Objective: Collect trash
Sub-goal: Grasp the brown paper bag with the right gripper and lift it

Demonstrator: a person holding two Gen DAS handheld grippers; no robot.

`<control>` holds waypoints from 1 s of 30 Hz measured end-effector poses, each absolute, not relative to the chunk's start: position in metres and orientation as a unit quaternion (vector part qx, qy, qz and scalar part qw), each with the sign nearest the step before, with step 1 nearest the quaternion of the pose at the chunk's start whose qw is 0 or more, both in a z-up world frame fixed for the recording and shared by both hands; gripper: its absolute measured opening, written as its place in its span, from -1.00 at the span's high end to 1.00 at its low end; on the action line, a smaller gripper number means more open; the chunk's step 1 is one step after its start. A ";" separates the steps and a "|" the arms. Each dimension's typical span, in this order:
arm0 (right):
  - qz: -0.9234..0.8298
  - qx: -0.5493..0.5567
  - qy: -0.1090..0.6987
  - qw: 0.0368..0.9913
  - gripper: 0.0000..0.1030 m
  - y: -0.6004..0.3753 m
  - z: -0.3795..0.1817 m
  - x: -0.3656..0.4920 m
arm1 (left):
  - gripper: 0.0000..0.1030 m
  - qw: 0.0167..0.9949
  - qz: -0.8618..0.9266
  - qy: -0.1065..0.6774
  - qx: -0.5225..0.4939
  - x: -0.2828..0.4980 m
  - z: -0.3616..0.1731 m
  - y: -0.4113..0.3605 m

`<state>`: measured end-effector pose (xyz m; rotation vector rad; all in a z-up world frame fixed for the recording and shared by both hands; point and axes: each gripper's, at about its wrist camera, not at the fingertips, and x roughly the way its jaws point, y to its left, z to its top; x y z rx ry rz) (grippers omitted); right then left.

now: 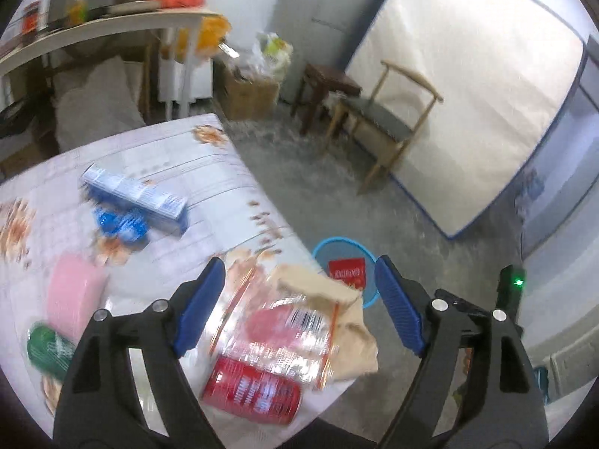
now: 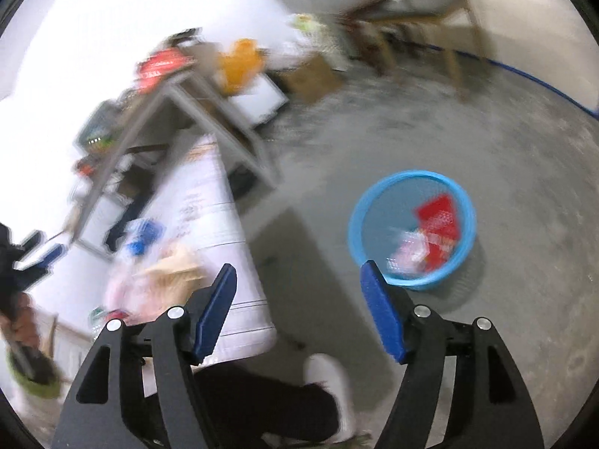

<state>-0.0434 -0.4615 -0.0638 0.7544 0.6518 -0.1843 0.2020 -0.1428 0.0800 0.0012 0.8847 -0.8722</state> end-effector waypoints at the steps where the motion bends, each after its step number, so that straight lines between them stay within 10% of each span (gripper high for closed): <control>1: -0.070 0.363 0.305 0.878 -0.31 -0.452 -0.054 -0.040 | -0.51 0.818 -0.405 0.408 -0.008 0.195 0.077 -0.130; 18: 0.039 0.349 0.406 0.844 0.07 -0.360 -0.042 0.063 | -0.31 0.851 -0.419 0.315 0.034 0.088 0.006 -0.102; 30: -0.062 0.343 0.382 0.856 -0.05 -0.383 -0.052 0.050 | 0.01 0.829 -0.424 0.323 0.170 0.090 -0.022 -0.178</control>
